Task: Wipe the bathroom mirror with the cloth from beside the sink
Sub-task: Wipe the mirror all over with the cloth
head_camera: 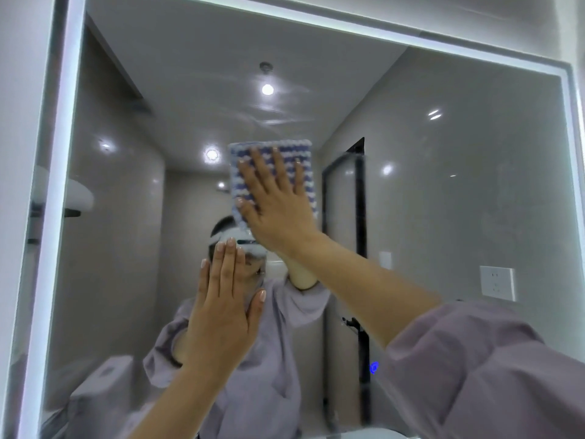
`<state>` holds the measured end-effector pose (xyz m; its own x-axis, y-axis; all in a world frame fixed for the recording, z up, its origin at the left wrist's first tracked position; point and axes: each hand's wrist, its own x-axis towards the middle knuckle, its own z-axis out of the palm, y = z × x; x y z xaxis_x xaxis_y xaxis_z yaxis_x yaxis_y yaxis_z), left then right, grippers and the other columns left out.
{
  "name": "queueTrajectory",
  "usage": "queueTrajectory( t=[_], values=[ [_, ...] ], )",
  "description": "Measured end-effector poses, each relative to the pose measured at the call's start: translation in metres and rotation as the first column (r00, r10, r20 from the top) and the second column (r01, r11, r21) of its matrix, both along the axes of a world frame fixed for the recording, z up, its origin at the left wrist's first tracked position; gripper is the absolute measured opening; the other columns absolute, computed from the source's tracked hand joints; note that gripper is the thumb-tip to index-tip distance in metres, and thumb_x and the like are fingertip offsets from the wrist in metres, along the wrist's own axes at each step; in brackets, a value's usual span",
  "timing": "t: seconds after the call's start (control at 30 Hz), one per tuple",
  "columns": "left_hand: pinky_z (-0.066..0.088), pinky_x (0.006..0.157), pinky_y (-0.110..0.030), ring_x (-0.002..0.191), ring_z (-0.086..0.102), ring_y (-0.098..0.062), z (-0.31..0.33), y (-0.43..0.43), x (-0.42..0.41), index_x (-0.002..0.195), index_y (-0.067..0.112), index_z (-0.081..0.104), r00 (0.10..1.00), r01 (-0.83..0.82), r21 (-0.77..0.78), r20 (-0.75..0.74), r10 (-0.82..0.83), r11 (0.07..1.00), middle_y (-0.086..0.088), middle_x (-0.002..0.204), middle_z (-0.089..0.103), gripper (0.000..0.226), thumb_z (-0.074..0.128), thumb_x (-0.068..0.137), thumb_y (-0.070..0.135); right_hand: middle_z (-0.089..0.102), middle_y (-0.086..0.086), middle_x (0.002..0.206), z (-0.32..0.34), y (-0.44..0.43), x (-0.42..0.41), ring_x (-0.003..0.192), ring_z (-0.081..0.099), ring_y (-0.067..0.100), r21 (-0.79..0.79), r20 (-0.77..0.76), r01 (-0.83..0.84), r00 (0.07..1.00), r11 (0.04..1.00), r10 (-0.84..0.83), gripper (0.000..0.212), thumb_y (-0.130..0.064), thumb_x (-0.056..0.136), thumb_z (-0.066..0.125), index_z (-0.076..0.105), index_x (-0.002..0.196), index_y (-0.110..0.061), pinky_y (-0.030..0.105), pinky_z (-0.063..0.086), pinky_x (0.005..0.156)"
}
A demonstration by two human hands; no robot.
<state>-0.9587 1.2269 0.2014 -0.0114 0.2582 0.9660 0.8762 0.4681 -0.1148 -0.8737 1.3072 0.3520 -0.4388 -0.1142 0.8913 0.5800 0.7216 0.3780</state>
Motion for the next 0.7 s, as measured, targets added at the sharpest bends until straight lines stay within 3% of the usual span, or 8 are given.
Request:
queueTrajectory(
  t=[0.1, 0.3, 0.7],
  values=[
    [0.002, 0.121, -0.039, 0.148, 0.005, -0.025, 0.000, 0.001, -0.001, 0.150, 0.001, 0.005, 1.000, -0.016, 0.003, 0.006, 0.016, 1.000, -0.017, 0.159, 0.006, 0.071, 0.022, 0.098, 0.046, -0.006, 0.002, 0.162, -0.001, -0.014, -0.010, 0.147, -0.013, 0.028, 0.081, 0.093, 0.022, 0.995, 0.997, -0.029, 0.064, -0.050, 0.101, 0.019, -0.002, 0.153, -0.021, 0.053, -0.006, 0.117],
    [0.003, 0.122, -0.039, 0.148, 0.006, -0.026, 0.000, 0.001, -0.001, 0.149, -0.001, 0.009, 1.000, -0.019, 0.006, 0.010, 0.019, 1.000, -0.017, 0.159, 0.009, 0.071, 0.023, 0.097, 0.046, 0.000, -0.001, 0.162, 0.006, -0.008, -0.001, 0.148, -0.008, 0.025, 0.148, 0.112, 0.014, 0.993, 0.989, -0.030, 0.063, -0.053, 0.099, 0.024, 0.005, 0.153, -0.027, 0.047, -0.011, 0.118],
    [0.014, 0.119, -0.047, 0.147, 0.011, -0.032, 0.000, 0.000, 0.000, 0.148, -0.003, 0.014, 1.000, 0.010, 0.016, -0.024, -0.010, 1.000, -0.021, 0.157, 0.012, 0.069, 0.022, 0.098, 0.043, 0.004, -0.001, 0.162, 0.013, 0.095, 0.086, 0.149, -0.003, 0.021, -0.068, -0.186, 0.036, 0.981, 0.997, -0.048, 0.065, -0.059, 0.097, 0.007, 0.007, 0.154, -0.026, 0.038, -0.007, 0.119]
  ],
)
